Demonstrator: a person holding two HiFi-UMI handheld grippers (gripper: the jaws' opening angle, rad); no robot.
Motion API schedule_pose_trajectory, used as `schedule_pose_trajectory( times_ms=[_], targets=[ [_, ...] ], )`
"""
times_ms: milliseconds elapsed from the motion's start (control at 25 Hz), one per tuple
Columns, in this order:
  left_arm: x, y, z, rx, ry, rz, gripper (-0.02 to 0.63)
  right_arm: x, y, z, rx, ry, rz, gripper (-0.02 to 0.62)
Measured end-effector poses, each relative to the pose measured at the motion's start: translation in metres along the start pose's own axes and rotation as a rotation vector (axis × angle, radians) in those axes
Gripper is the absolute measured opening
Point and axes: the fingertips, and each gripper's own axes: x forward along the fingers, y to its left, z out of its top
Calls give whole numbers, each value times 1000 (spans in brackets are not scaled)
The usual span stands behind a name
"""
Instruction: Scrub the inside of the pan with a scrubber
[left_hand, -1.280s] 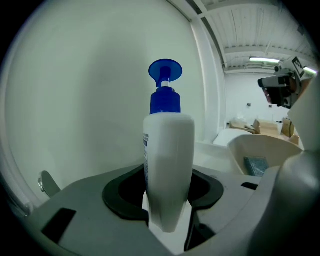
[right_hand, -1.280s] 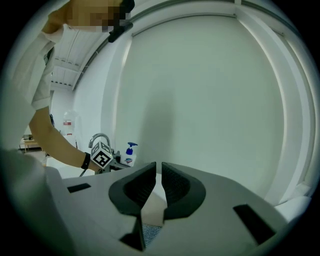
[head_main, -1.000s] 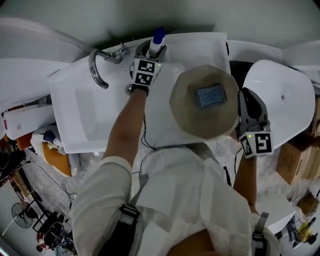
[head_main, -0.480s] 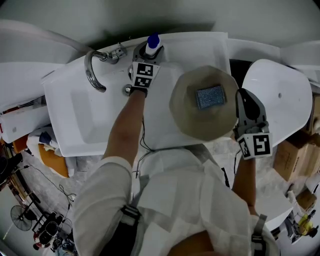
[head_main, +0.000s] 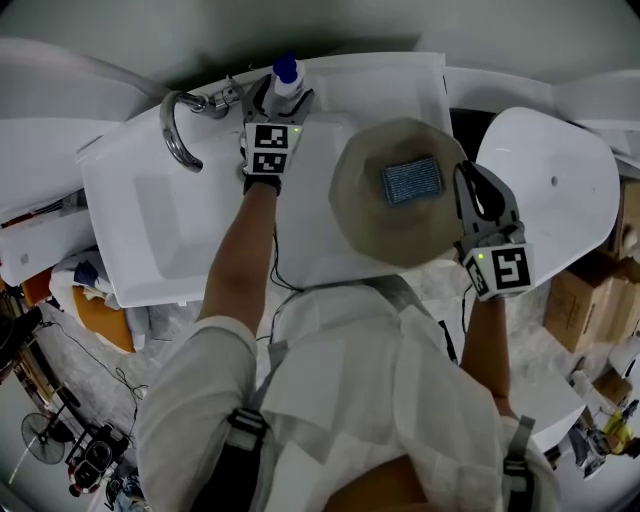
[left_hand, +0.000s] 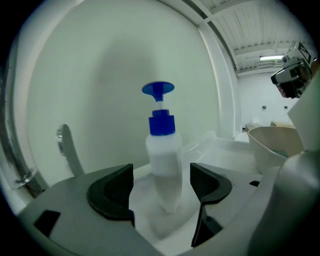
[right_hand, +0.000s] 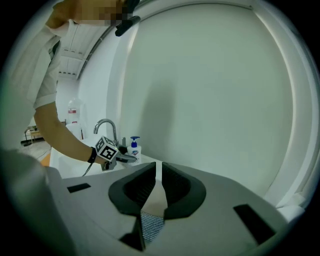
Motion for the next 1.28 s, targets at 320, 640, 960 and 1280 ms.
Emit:
schedule_pose_trajectory(
  times_ms=[320,640,960,1280],
  targets=[
    [-97,-28,10,6,8,39,344,6,25,-27,-85,127,137,111],
    [-146,-137,34,-139,34,-303,304,21,63,-82,-284,321,318,141],
    [-152,-179,5,-137,164,-295,288,23,91,-159,-620,542,506,143],
    [-139,-191,-22,-153,251,-285,250,33,96,-208,-827,653,558,143]
  ],
)
